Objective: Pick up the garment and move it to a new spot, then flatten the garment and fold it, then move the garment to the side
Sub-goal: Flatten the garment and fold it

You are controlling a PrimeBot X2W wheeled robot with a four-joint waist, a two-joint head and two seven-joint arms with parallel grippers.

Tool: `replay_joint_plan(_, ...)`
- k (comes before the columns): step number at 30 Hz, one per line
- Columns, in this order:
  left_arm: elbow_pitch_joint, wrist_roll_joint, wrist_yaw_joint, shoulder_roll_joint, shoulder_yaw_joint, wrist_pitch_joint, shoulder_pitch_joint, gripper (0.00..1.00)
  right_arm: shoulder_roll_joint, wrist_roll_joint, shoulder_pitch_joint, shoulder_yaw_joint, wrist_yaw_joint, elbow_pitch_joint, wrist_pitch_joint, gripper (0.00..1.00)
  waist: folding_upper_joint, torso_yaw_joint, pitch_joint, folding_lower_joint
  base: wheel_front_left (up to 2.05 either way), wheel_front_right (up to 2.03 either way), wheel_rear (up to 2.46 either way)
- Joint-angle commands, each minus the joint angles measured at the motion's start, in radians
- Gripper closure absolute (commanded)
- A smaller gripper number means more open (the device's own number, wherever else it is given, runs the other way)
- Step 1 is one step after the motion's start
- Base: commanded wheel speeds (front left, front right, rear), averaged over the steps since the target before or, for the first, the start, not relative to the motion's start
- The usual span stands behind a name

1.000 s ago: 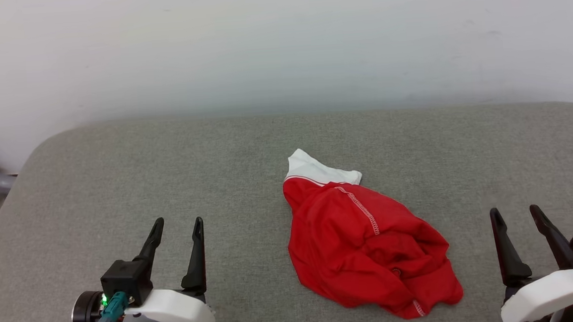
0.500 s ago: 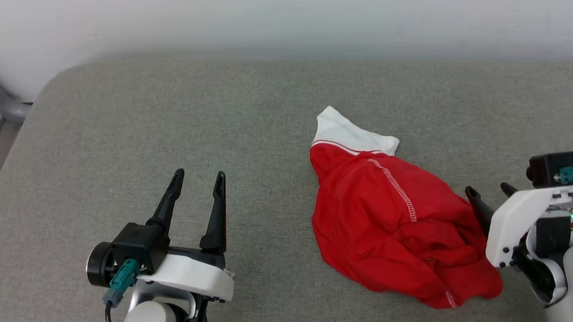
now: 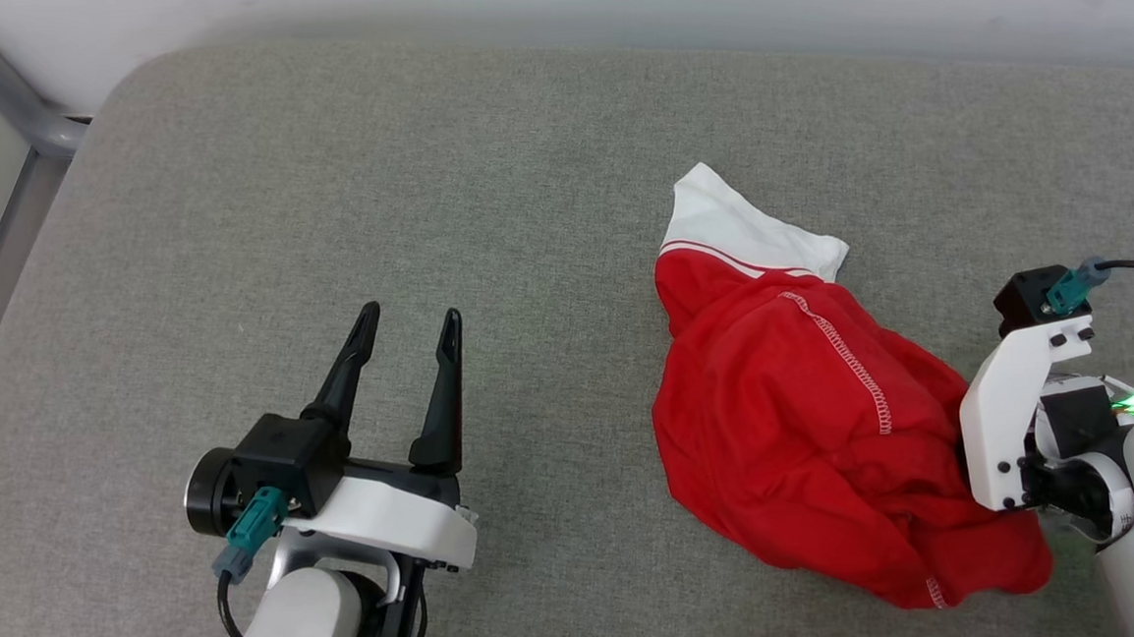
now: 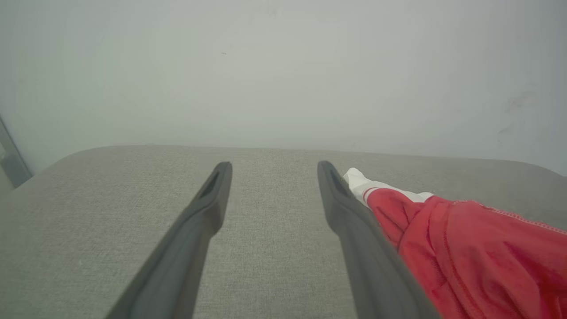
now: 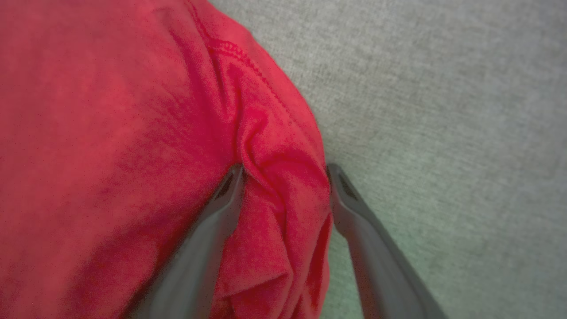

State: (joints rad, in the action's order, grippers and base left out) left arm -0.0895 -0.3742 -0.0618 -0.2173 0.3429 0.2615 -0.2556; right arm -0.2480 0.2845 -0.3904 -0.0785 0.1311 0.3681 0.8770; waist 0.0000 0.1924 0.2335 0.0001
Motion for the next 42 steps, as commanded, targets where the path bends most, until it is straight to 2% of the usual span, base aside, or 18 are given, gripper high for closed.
replay_joint_plan(1, -0.003, 0.006, 0.006, 0.002, -0.008, 0.005, -0.011, 0.0, 0.003, 0.014, 0.045, -0.019, -0.001, 0.053, 0.035, 1.0, 0.0, -0.001, 0.0, -0.0001, 0.0, 0.0, 0.0)
replay_joint_plan(7, -0.024, 0.021, 0.018, 0.016, -0.028, 0.005, 0.011, 0.0, -0.008, 0.048, -0.016, -0.017, -0.001, 0.002, -0.054, 1.0, 0.0, -0.013, -0.029, -0.0001, 0.0, 0.0, 0.0)
replay_joint_plan(12, -0.043, 0.03, 0.025, 0.013, -0.042, 0.005, 0.031, 0.0, -0.007, 0.06, -0.041, -0.02, -0.001, -0.114, -0.154, 1.0, 0.0, -0.03, -0.085, -0.0001, 0.0, 0.0, 0.0)
replay_joint_plan(17, -0.052, 0.035, 0.017, 0.003, -0.043, 0.004, 0.06, 0.0, 0.01, 0.044, 0.012, -0.056, -0.001, -0.283, -0.195, 1.0, 0.0, -0.051, -0.14, -0.0001, 0.0, 0.0, 0.0)
replay_joint_plan(18, -0.057, 0.034, 0.012, 0.0, -0.042, 0.002, 0.076, 0.0, 0.018, 0.041, 0.047, -0.096, -0.001, -0.367, -0.201, 1.0, 0.0, -0.06, -0.167, -0.0001, 0.0, 0.0, 0.0)
replay_joint_plan(22, -0.053, 0.026, 0.004, -0.006, -0.041, -0.008, 0.103, 0.0, 0.018, 0.047, 0.154, -0.181, -0.001, -0.529, -0.183, 1.0, 0.0, -0.07, -0.204, -0.0001, 0.0, 0.0, 0.0)
replay_joint_plan(26, -0.046, 0.019, -0.004, -0.011, -0.041, -0.02, 0.128, 0.0, 0.007, 0.079, 0.292, -0.286, -0.001, -0.624, -0.151, 1.0, 0.0, -0.073, -0.228, -0.0001, 0.0, 0.0, 0.0)
replay_joint_plan(31, -0.037, 0.012, -0.01, -0.013, -0.036, -0.036, 0.145, 0.0, 0.033, 0.143, 0.465, -0.366, -0.001, -0.603, -0.122, 1.0, 0.0, -0.069, -0.234, -0.0001, 0.0, 0.0, 0.0)
replay_joint_plan(37, -0.039, 0.006, -0.012, -0.015, -0.027, -0.048, 0.154, 0.0, 0.081, 0.147, 0.564, -0.343, -0.001, -0.451, -0.177, 1.0, 0.0, -0.059, -0.236, -0.0001, 0.0, 0.0, 0.0)
replay_joint_plan(38, -0.04, 0.006, -0.014, -0.015, -0.027, -0.05, 0.156, 0.0, 0.087, 0.138, 0.564, -0.339, -0.001, -0.436, -0.201, 0.75, 0.0, -0.058, -0.236, -0.0001, 0.0, 0.0, 0.0)
replay_joint_plan(39, -0.042, 0.004, -0.014, -0.016, -0.026, -0.051, 0.16, 0.0, 0.099, 0.145, 0.567, -0.336, -0.001, -0.427, -0.227, 0.24, 0.0, -0.057, -0.237, -0.0001, 0.0, 0.0, 0.0)
replay_joint_plan(40, -0.041, 0.003, -0.015, -0.016, -0.025, -0.052, 0.162, 0.0, 0.107, 0.145, 0.567, -0.336, -0.001, -0.423, -0.256, 0.0, 0.0, -0.056, -0.238, -0.0001, 0.0, 0.0, 0.0)
replay_joint_plan(42, -0.041, 0.002, -0.016, -0.018, -0.024, -0.053, 0.166, 0.0, 0.115, 0.135, 0.554, -0.331, -0.001, -0.433, -0.332, 0.0, 0.0, -0.056, -0.241, -0.0001, 0.0, 0.0, 0.0)
